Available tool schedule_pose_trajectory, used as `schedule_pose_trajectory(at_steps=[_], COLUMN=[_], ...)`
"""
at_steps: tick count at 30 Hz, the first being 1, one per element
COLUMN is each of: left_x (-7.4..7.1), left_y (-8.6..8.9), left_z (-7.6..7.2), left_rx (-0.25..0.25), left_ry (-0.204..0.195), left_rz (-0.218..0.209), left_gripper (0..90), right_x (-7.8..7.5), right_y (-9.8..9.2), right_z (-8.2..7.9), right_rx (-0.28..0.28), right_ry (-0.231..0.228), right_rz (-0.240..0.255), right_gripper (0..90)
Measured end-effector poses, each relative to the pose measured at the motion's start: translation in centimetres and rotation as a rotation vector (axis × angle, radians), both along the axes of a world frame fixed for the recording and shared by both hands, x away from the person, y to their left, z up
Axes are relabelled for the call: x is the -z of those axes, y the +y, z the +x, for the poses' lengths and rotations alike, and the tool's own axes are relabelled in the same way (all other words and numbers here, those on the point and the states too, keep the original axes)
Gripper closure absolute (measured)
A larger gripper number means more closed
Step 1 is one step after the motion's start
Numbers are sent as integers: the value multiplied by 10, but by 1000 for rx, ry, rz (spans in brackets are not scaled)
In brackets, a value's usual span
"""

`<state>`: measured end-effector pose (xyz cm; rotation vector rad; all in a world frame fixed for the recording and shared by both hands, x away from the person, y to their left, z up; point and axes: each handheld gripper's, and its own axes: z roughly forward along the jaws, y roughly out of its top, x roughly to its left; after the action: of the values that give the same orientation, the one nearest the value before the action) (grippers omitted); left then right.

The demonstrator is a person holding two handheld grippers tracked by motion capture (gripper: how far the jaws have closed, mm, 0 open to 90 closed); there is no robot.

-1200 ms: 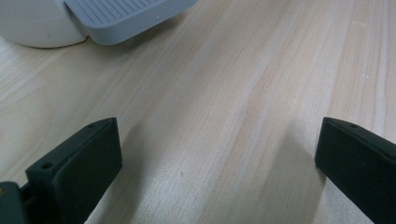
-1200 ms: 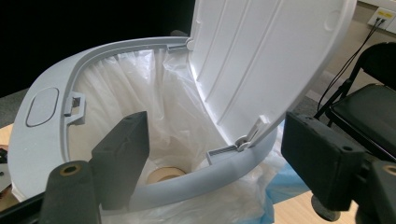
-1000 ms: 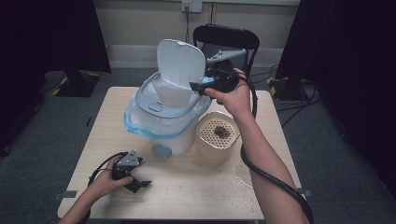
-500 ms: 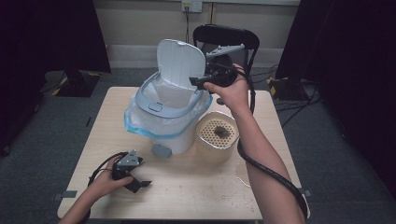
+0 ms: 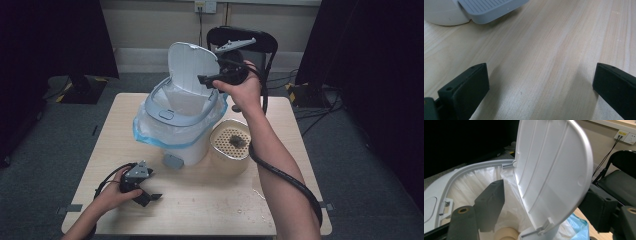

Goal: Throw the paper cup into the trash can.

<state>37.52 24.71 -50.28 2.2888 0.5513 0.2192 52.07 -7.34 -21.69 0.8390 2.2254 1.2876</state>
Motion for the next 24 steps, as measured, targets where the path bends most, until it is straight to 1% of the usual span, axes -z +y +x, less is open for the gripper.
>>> schedule_pose_trajectory(at_steps=[3, 4, 5, 6, 7, 8, 9, 10, 15, 16, 19, 23, 24], left_x=[0, 0, 0, 0, 0, 0, 0, 0, 0, 0, 0, 0, 0], left_y=[0, 0, 0, 0, 0, 0, 0, 0, 0, 0, 0, 0, 0], left_z=[0, 0, 0, 0, 0, 0, 0, 0, 0, 0, 0, 0, 0], left_rx=[0, 0, 0, 1, 1, 0, 0, 1, 0, 0, 1, 1, 1], left_ry=[0, 2, 2, 3, 2, 2, 2, 2, 4, 4, 4, 4, 4], left_rz=[0, -2, -2, -1, -1, -1, -1, -1, -2, -2, -1, -1, -1], left_gripper=[0, 0, 0, 0, 0, 0, 0, 0, 0, 0, 0, 0, 0], right_x=[-2, -4, -4, -7, -7, -10, -10, -12, -13, -13, -13, -11, -10], right_y=[0, 0, 0, 0, 0, 0, 0, 2, 5, 6, 7, 11, 13], right_z=[-2, -4, -4, -7, -7, -10, -10, -14, -22, -25, -28, -33, -35], right_rx=[-8, -22, -22, -39, -39, -52, -52, -65, -82, -97, -107, -129, -143], right_ry=[1, 1, 1, -2, -2, -1, -1, -3, 2, 6, 10, 17, 21], right_rz=[8, 23, 23, 29, 29, 35, 35, 28, 21, 21, 22, 20, 17], right_gripper=[272, 292, 292, 314, 314, 320, 320, 327, 330, 330, 327, 298, 288])
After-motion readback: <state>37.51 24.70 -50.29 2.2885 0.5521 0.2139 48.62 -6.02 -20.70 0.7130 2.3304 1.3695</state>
